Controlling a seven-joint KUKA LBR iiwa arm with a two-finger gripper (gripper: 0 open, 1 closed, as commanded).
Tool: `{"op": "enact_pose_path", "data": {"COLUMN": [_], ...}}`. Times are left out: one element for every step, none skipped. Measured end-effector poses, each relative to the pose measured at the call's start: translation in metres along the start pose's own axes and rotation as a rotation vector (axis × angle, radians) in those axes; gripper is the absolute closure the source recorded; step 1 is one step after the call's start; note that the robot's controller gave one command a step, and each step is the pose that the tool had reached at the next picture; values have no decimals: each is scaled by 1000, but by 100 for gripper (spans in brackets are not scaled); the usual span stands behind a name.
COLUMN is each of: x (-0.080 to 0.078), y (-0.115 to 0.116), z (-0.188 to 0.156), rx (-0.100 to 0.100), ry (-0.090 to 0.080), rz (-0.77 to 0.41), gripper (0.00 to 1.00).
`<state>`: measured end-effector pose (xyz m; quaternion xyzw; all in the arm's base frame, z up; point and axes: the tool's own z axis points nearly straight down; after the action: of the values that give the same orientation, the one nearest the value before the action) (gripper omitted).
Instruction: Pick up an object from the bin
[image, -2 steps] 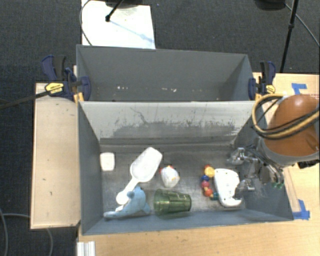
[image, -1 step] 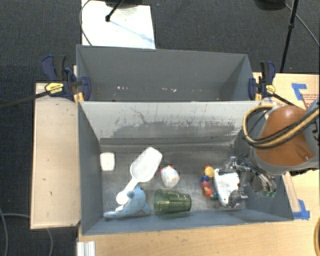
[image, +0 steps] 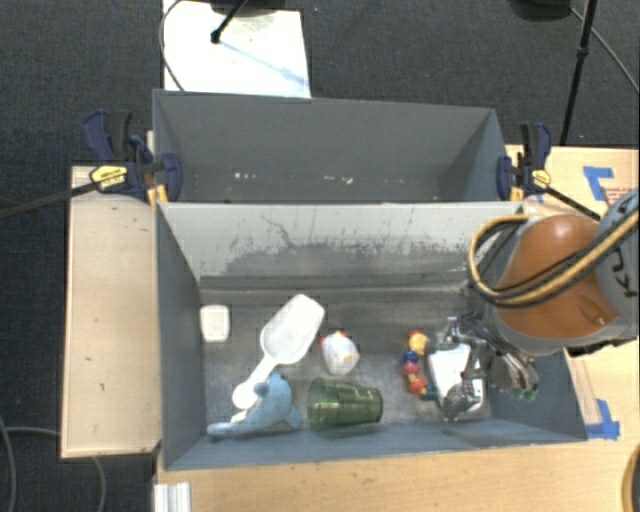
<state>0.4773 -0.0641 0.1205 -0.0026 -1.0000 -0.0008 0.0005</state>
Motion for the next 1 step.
{"op": "enact_pose_path", "data": {"x": [-5], "y": [-16], "z": [48], "rx": [-1], "ry": [-15], "rz": [64], "gripper": [0]}}
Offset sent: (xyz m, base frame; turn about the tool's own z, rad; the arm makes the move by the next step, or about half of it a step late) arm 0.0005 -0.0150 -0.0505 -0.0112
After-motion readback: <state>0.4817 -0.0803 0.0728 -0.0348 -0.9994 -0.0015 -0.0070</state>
